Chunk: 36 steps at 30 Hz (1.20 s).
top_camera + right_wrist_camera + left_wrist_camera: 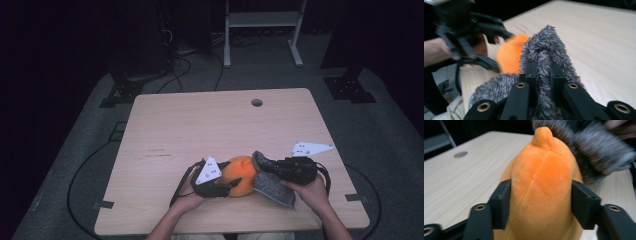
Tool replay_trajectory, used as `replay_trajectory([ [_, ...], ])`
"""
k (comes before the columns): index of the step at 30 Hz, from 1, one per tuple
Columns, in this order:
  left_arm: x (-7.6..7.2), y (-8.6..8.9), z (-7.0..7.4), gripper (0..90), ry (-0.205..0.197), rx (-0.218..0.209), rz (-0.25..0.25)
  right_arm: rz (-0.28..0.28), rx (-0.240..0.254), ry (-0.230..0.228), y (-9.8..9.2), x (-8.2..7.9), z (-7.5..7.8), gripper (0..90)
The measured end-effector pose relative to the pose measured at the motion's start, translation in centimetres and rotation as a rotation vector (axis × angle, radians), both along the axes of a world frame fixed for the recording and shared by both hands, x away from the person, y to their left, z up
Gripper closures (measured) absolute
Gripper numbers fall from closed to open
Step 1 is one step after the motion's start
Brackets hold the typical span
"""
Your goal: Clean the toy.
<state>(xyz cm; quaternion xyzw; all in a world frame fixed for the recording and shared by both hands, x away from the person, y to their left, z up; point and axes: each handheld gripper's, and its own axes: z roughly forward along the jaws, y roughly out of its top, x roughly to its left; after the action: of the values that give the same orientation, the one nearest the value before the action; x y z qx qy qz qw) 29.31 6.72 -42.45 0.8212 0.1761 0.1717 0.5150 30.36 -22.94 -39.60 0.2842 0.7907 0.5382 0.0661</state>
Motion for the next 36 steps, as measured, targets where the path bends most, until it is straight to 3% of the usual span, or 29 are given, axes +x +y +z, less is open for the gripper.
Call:
replay_trajectory([
  [4, -0.5, -0.1, 1.0, 42.5, -0.030, 0.076, 0.026, 0.037, 0.019, -0.065, 1.4, -1.2, 1.7, 80.4],
  [7, -0.7, -0.3, 1.2, 42.8, -0.023, 0.087, 0.007, 0.063, 0.009, -0.101, 2.7, -1.7, 2.2, 80.4],
  [9, -0.9, -0.5, 1.1, 42.5, -0.014, 0.079, -0.015, 0.051, -0.039, -0.112, 3.6, -1.7, 2.0, 80.4],
  [11, -0.9, -0.5, 1.0, 39.7, -0.018, 0.090, -0.044, 0.048, -0.062, -0.083, 4.0, -1.3, 1.2, 80.5],
  [14, -0.3, 0.3, 0.7, 29.0, 0.028, 0.036, -0.090, 0.062, -0.064, -0.061, 3.9, -1.1, 0.5, 80.5],
  [17, 0.6, 0.9, 0.3, 14.5, 0.061, 0.024, -0.050, 0.069, -0.074, -0.062, 3.7, -1.2, 0.3, 80.4],
  [18, 0.9, 1.1, 0.1, 13.6, 0.087, 0.008, -0.049, 0.069, -0.073, -0.062, 3.6, -1.1, 0.2, 80.4],
  [20, 1.1, 1.3, -0.4, 16.4, 0.131, 0.001, -0.067, 0.055, -0.074, -0.057, 3.2, -0.9, 0.0, 80.4],
  [23, 0.7, 1.2, -0.6, 26.8, 0.113, -0.006, -0.097, 0.025, -0.057, -0.026, 2.2, -0.2, -0.6, 80.4],
  [25, 0.6, 1.0, -0.6, 28.9, 0.103, -0.008, -0.109, 0.012, -0.038, 0.006, 1.4, 0.3, -1.1, 80.4],
  [28, 0.6, 1.1, -0.5, 29.9, 0.106, -0.020, -0.128, -0.003, -0.041, 0.013, 0.9, 0.5, -1.3, 80.4],
  [33, 0.1, 0.5, -0.7, 36.2, 0.073, 0.004, -0.079, -0.043, -0.044, 0.033, 0.3, 0.8, -1.6, 80.4],
  [36, 0.0, 0.0, -0.9, 37.7, 0.066, 0.011, -0.069, -0.033, -0.049, 0.020, 0.4, 0.3, -0.6, 80.4],
])
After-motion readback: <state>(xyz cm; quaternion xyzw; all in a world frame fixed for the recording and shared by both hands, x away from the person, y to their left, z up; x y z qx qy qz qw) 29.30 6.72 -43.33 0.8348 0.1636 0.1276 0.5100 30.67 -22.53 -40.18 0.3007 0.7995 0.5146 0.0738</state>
